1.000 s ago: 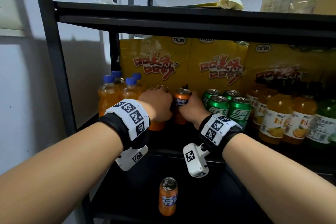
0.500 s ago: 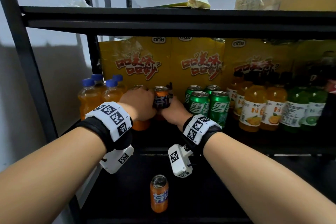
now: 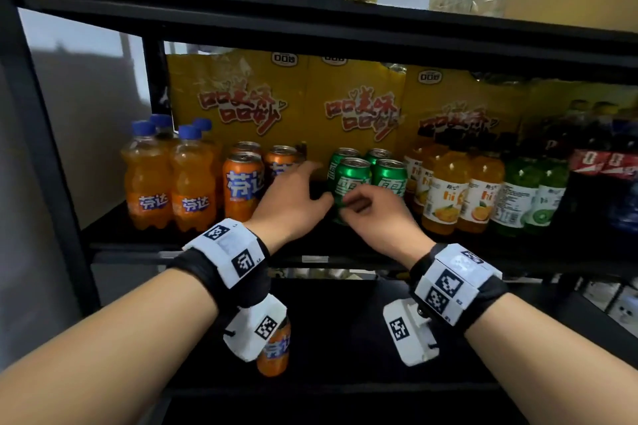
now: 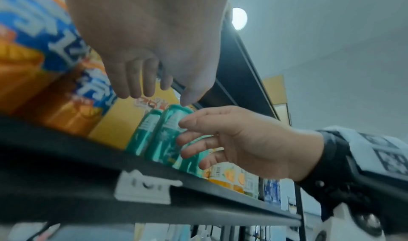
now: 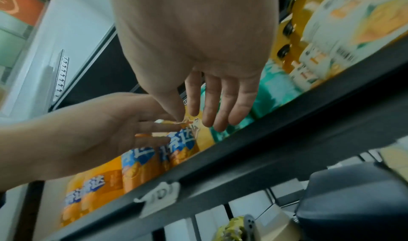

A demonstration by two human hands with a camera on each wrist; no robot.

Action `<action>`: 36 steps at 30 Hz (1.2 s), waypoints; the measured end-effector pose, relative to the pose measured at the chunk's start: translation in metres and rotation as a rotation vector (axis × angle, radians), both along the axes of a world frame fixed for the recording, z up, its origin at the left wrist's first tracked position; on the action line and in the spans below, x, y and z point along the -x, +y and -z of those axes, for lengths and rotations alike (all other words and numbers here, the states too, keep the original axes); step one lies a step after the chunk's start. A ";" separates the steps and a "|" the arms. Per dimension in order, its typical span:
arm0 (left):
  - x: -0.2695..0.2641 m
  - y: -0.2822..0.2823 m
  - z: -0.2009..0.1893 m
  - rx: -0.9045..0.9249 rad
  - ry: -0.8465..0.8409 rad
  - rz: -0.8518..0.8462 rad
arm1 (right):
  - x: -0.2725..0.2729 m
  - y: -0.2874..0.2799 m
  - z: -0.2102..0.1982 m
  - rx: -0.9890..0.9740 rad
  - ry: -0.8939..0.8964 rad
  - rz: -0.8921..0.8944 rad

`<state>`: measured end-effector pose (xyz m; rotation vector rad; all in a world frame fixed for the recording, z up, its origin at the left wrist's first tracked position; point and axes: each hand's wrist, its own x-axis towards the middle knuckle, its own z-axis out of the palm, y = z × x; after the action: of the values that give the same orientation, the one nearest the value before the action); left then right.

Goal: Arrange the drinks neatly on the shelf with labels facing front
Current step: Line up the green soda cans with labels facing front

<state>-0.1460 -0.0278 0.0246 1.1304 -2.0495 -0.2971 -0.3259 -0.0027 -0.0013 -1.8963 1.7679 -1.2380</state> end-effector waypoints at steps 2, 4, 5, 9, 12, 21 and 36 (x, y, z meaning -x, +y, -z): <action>0.015 -0.002 0.011 -0.119 0.134 0.013 | 0.017 0.005 0.005 0.010 0.074 0.028; 0.031 -0.006 0.020 -0.211 0.246 0.020 | 0.031 0.008 0.008 0.033 0.116 0.045; 0.037 -0.009 0.022 -0.244 0.286 0.022 | 0.037 0.009 0.009 0.043 0.120 0.052; 0.054 -0.019 0.026 -0.348 0.361 0.037 | 0.048 0.005 0.012 0.056 -0.037 0.034; 0.062 -0.021 0.025 -0.359 0.373 0.031 | 0.046 0.002 0.013 0.058 -0.231 0.006; 0.052 -0.005 0.027 -0.222 0.452 -0.061 | 0.035 0.003 0.014 0.062 -0.400 -0.157; 0.029 0.012 0.033 -0.565 0.826 0.169 | 0.013 -0.020 0.010 -0.143 -0.784 -0.507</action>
<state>-0.1751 -0.0156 -0.0080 0.9090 -1.3311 -1.2578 -0.3392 -0.0231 -0.0111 -1.3576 0.8761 -1.3371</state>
